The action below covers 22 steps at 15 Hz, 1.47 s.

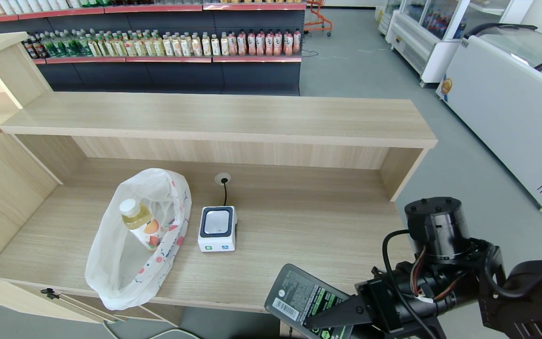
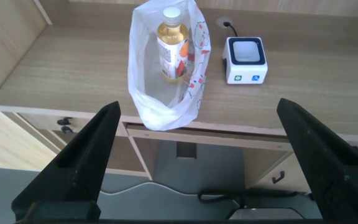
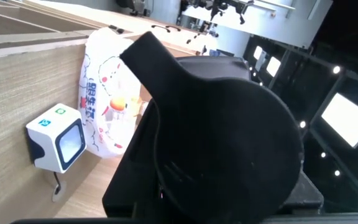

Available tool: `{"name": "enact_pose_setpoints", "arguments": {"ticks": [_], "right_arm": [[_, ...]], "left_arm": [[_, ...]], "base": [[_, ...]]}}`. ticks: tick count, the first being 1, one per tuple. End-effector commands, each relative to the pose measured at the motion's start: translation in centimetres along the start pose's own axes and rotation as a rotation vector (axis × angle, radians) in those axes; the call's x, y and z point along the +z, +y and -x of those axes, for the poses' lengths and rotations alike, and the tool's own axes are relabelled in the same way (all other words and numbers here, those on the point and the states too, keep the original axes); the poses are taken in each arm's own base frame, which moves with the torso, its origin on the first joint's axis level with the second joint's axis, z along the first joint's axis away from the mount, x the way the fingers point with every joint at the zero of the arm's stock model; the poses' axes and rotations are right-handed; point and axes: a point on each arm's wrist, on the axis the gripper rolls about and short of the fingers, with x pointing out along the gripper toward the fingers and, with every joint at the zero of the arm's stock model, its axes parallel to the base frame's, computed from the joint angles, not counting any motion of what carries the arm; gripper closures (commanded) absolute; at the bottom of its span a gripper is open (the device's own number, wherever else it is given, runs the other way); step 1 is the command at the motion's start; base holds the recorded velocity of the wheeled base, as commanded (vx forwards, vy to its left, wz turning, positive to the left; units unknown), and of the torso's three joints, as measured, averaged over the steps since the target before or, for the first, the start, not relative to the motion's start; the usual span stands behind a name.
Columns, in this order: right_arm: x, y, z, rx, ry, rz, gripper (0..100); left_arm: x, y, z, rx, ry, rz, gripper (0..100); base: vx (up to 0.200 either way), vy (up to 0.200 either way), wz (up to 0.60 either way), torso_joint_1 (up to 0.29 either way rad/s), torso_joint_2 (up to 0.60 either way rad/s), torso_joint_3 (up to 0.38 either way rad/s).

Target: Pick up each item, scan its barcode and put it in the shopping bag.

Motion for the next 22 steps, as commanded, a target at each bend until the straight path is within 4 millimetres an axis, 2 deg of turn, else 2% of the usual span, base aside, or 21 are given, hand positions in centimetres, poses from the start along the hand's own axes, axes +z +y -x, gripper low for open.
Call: {"name": "enact_pose_setpoints", "arguments": {"ticks": [1,8,10,11,12,13,14,15,16,17,19,20,22], "right_arm": [[0.2,-0.1,0.1,0.000,-0.002,-0.001,100],[-0.1,-0.5,0.2,-0.005,0.009,0.000,100],[-1.2,-2.3,0.8,-0.031,0.046,-0.117,100],[-2.5,-4.1,2.1,-0.013,0.150,-0.201,100],[-3.3,-5.5,4.3,0.048,0.350,-0.352,100],[-3.3,-7.1,6.2,0.070,0.573,-0.538,100],[-2.5,-8.4,7.4,0.034,0.780,-0.756,100],[-1.5,-8.6,8.1,-0.030,0.953,-0.984,100],[-0.7,-8.4,8.3,-0.099,0.974,-1.151,100],[-0.5,-8.1,8.4,-0.122,0.978,-1.225,100],[-0.4,-7.3,10.1,-0.173,1.061,-1.350,100],[0.0,-7.6,10.6,-0.270,1.086,-1.530,100],[0.2,-8.8,11.2,-0.595,1.124,-1.961,100]], "left_arm": [[0.0,0.0,0.0,0.000,0.000,0.000,0],[0.0,0.0,0.0,0.000,0.000,0.000,0],[0.0,0.0,0.0,0.000,0.000,0.000,0],[0.0,0.0,0.0,0.000,0.000,0.000,0],[0.0,0.0,0.0,0.000,0.000,0.000,0],[0.0,0.0,0.0,0.000,0.000,0.000,0],[0.0,0.0,0.0,0.000,0.001,0.000,0],[0.0,0.0,0.0,0.000,0.000,0.000,0],[0.0,0.0,0.0,0.000,0.000,0.000,0],[0.0,0.0,0.0,0.000,0.001,0.000,0],[0.0,0.0,0.0,0.000,0.000,0.000,0],[0.0,0.0,0.0,0.000,0.000,0.000,0],[0.0,0.0,0.0,0.000,0.000,0.000,0]], "base": [[0.000,0.000,0.00,0.000,0.00,0.000],[0.000,0.000,0.00,0.000,0.00,0.000],[0.000,0.000,0.00,0.000,0.00,0.000],[0.000,0.000,0.00,0.000,0.00,0.000],[0.000,0.000,0.00,0.000,0.00,0.000],[0.000,0.000,0.00,0.000,0.00,0.000],[0.000,0.000,0.00,0.000,0.00,0.000],[0.000,0.000,0.00,0.000,0.00,0.000],[0.000,0.000,0.60,0.002,0.00,-0.002],[0.000,0.000,0.00,0.000,0.00,0.000],[0.000,0.000,0.00,0.000,0.00,0.000],[0.000,0.000,0.00,0.000,0.00,0.000],[0.000,0.000,0.00,0.000,0.00,0.000]]}}
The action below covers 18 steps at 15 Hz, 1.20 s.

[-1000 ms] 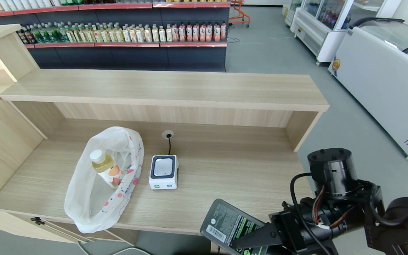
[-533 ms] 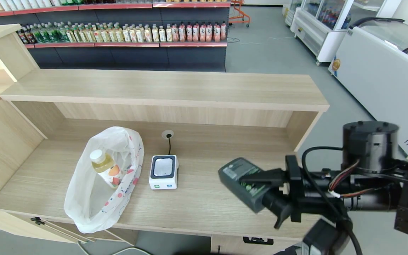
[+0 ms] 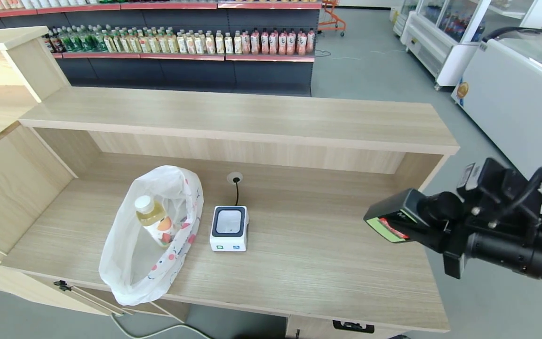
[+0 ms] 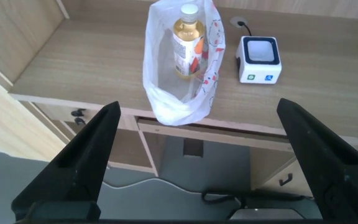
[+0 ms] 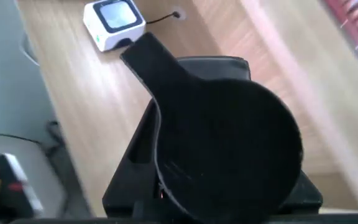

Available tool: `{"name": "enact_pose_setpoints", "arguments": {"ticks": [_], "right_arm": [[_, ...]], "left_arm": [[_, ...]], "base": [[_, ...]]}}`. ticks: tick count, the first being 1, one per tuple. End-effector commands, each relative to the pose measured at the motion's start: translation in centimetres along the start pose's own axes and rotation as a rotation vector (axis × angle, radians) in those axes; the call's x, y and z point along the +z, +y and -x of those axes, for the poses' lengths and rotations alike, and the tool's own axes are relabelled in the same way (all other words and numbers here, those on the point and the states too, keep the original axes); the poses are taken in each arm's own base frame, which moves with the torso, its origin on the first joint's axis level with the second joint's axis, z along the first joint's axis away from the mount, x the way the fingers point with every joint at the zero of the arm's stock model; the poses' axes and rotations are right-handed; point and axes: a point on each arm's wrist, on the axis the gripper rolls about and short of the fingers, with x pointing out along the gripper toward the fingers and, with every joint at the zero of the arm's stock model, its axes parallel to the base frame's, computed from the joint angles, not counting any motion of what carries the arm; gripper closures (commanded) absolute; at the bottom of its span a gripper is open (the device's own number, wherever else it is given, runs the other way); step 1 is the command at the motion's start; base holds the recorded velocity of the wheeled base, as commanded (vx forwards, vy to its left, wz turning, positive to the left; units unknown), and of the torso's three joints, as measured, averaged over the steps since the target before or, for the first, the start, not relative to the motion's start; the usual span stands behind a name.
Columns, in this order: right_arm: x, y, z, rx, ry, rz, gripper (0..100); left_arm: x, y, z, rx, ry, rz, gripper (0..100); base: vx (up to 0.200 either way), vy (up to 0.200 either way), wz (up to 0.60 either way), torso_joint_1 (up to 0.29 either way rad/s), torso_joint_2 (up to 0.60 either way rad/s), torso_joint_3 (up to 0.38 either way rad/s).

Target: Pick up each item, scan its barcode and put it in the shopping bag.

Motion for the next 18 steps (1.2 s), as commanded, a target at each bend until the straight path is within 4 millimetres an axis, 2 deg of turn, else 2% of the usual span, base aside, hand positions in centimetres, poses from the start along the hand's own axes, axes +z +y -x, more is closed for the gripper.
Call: {"name": "enact_pose_setpoints", "arguments": {"ticks": [1,3,5,7,18], "right_arm": [[1.2,-0.6,1.9,-0.123,-0.009,-0.479,100],[0.6,-0.4,1.6,-0.183,0.005,-0.886,100],[-1.3,0.6,1.3,-0.209,0.086,-1.014,100],[-2.2,1.4,1.3,-0.195,0.127,-1.043,100],[-1.9,1.4,0.4,-0.175,0.133,-1.068,100]], "left_arm": [[0.0,0.0,0.0,0.001,0.000,0.000,0],[0.0,0.0,0.0,0.001,0.000,0.000,0],[0.0,0.0,0.0,0.001,0.000,0.000,0],[0.0,0.0,0.0,0.001,0.000,0.000,0],[0.0,0.0,0.0,0.001,0.002,0.002,0]], "base": [[0.000,0.000,0.00,0.000,0.00,0.000],[0.000,0.000,0.00,0.000,0.00,0.000],[0.000,0.000,0.00,0.000,0.00,0.000],[0.000,0.000,0.00,0.000,0.00,0.000],[0.000,0.000,0.00,0.000,0.00,0.000]]}}
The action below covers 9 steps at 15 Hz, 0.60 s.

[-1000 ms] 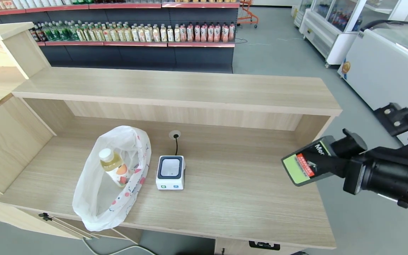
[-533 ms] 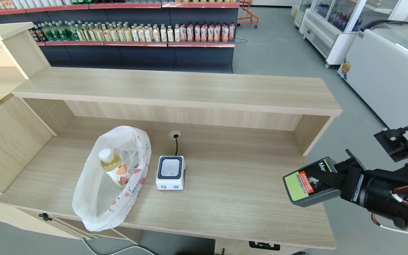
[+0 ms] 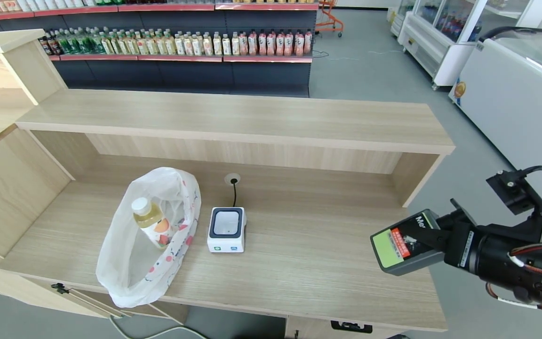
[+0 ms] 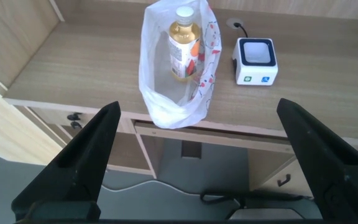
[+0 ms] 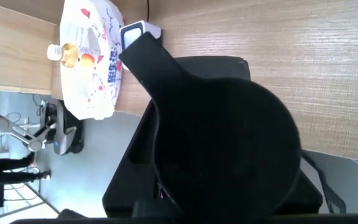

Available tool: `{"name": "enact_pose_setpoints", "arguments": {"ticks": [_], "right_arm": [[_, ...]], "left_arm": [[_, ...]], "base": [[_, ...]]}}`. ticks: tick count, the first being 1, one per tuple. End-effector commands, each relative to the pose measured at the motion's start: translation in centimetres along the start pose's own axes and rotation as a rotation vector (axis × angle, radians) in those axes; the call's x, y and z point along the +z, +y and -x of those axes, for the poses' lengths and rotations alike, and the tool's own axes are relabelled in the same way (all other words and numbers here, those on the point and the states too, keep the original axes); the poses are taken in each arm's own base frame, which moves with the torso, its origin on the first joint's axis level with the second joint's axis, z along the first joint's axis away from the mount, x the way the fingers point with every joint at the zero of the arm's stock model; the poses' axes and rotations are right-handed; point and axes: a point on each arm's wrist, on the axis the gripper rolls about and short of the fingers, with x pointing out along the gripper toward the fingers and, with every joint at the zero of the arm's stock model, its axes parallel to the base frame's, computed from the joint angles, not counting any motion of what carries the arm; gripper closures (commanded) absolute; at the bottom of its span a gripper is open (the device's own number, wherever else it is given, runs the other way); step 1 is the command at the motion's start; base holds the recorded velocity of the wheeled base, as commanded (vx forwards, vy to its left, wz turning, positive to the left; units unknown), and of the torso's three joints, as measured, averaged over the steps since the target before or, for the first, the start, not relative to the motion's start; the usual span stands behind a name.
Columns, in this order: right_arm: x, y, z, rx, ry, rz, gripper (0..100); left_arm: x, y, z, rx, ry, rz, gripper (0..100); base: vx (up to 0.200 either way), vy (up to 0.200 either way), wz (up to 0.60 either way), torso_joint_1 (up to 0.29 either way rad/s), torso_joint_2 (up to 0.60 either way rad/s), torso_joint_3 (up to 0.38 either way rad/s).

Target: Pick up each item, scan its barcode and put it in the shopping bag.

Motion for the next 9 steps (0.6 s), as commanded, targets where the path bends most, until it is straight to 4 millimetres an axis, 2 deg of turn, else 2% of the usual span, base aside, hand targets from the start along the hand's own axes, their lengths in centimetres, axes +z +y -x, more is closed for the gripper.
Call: {"name": "enact_pose_setpoints", "arguments": {"ticks": [1,9], "right_arm": [[0.33,0.22,-0.13,0.008,-0.009,0.002,100],[1.30,1.16,-1.07,0.034,-0.022,0.008,100]], "left_arm": [[0.01,0.00,-0.01,0.001,0.000,0.002,0],[0.01,0.00,-0.01,0.002,0.000,0.023,0]], "base": [[0.000,0.000,0.00,0.000,0.00,0.000],[0.000,0.200,0.00,0.001,0.00,0.003]]}}
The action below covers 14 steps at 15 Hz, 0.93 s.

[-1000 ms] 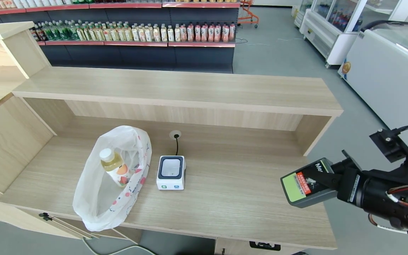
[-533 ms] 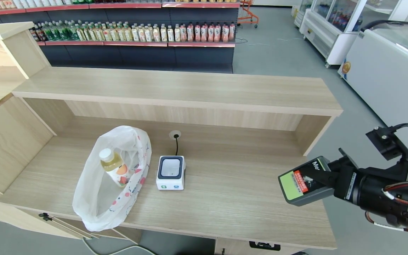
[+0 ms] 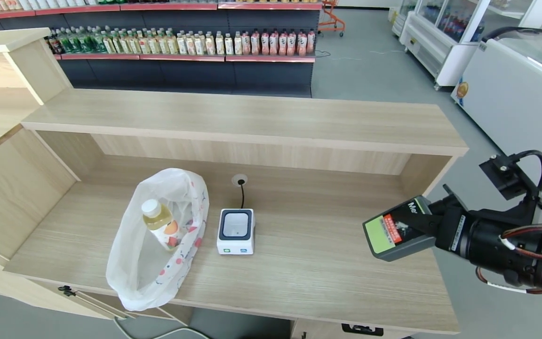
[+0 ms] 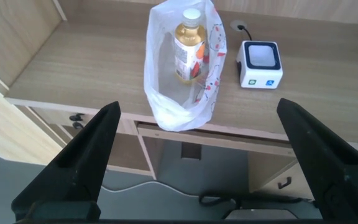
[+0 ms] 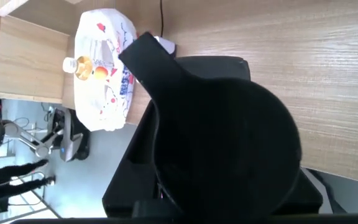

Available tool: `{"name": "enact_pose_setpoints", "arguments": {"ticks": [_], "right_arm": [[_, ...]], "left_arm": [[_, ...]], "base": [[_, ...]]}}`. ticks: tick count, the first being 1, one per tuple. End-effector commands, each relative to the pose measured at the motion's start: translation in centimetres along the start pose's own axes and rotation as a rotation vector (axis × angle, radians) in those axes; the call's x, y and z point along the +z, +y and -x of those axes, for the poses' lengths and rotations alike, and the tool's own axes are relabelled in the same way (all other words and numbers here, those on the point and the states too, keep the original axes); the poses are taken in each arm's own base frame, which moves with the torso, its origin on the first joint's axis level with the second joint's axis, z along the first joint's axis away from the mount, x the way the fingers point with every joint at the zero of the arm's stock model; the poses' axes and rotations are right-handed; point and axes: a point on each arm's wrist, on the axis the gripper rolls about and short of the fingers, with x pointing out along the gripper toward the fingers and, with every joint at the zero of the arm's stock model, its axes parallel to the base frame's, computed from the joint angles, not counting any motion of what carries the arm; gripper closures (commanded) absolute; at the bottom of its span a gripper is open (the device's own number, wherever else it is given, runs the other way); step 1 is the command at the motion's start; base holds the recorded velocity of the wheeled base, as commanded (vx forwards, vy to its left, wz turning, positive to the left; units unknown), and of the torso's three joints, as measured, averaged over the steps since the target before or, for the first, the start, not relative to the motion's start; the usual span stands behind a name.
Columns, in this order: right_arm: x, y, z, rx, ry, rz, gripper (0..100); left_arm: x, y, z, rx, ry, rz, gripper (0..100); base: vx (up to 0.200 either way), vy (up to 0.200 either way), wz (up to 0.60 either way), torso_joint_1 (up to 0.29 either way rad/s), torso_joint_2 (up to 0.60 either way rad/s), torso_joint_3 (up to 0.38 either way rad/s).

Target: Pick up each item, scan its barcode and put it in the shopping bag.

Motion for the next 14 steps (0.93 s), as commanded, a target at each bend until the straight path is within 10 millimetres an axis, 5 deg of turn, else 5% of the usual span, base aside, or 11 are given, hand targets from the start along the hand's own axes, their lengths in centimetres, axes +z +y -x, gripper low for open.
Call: {"name": "enact_pose_setpoints", "arguments": {"ticks": [1,7,14], "right_arm": [[0.0,0.1,-0.3,0.000,0.006,0.002,100],[-0.2,-0.3,-2.6,-0.032,0.036,0.016,100],[-1.8,-2.1,-10.3,-0.086,0.008,0.157,100]], "left_arm": [[0.0,0.0,0.0,0.002,0.001,-0.002,0],[0.0,0.0,0.0,0.002,-0.001,-0.008,0],[0.0,0.0,0.0,0.000,-0.001,-0.012,0]], "base": [[0.000,0.200,0.00,0.012,0.00,-0.002],[0.000,0.200,0.00,-0.001,0.00,0.003],[0.000,0.171,0.00,0.003,0.00,0.003]]}}
